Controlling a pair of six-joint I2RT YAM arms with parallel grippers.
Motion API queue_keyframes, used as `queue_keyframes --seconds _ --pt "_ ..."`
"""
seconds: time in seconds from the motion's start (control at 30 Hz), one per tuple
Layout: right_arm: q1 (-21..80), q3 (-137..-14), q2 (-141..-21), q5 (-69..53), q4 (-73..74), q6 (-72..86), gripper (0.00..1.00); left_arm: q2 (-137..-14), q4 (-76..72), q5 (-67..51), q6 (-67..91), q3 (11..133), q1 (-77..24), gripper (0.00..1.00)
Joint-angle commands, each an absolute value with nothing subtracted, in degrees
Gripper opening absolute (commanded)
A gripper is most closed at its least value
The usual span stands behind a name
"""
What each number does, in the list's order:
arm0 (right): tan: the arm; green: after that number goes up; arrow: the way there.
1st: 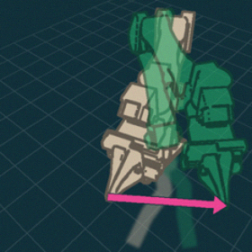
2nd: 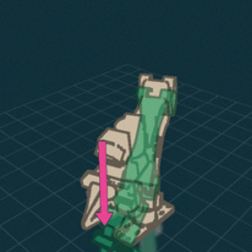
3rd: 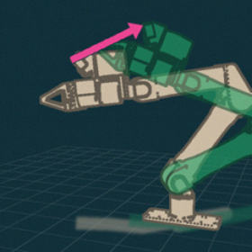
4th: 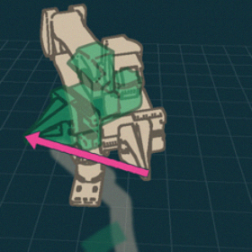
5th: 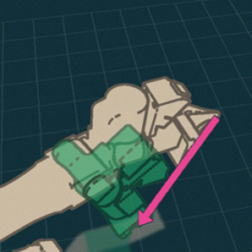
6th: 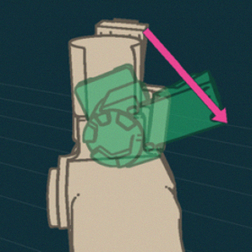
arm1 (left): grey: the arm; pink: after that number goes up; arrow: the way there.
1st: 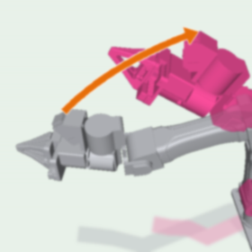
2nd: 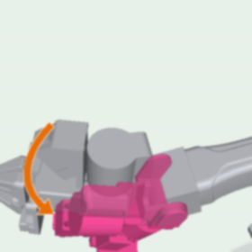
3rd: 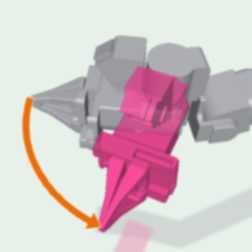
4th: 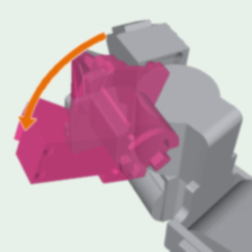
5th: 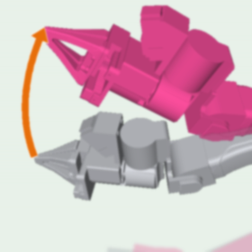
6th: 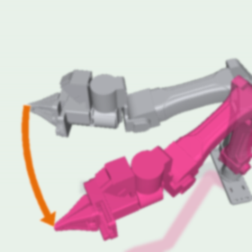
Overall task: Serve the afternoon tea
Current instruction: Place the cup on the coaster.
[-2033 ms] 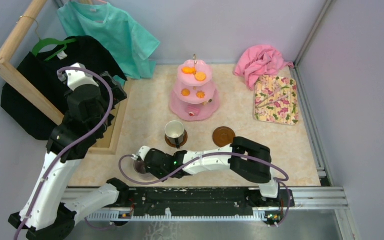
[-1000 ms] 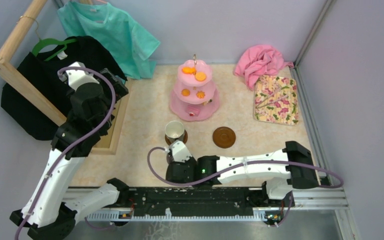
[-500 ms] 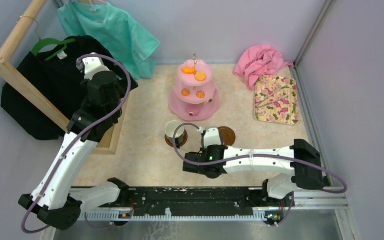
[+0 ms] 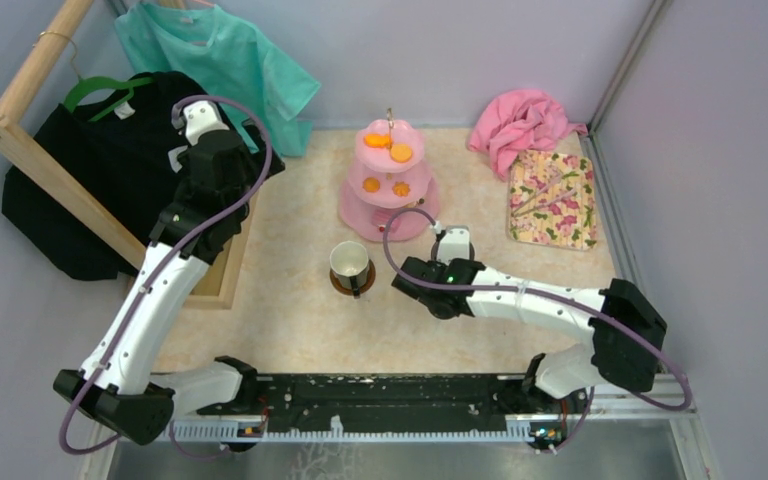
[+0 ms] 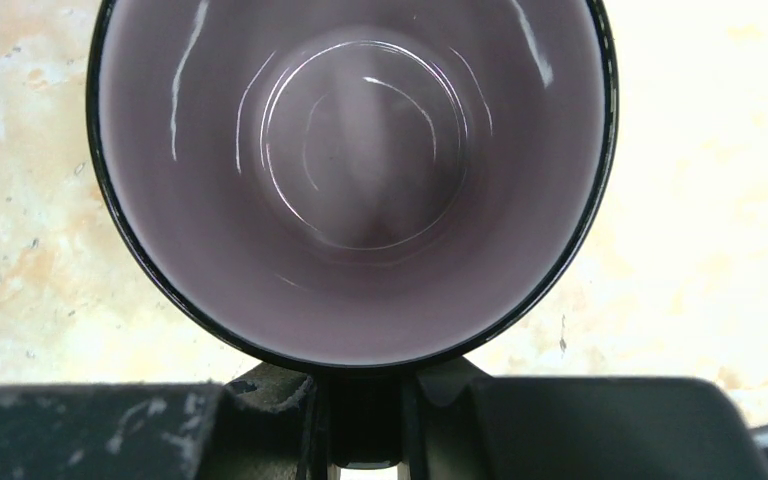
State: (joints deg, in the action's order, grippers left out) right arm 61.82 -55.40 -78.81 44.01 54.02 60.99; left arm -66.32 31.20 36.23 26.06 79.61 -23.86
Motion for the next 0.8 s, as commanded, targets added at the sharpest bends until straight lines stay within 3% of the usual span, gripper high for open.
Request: queue_keyframes --seconds 0.0,0.77 --pt "59.0 -53.3 -76.9 46.9 42.9 55.9 0.0 -65.9 29.2 35.8 26.6 78.9 -23.3 0.99" --pt "53.1 -45.6 -80.2 42.9 26.8 49.1 0.0 -64.8 30.0 36.6 27.3 76.6 -22.4 0.99"
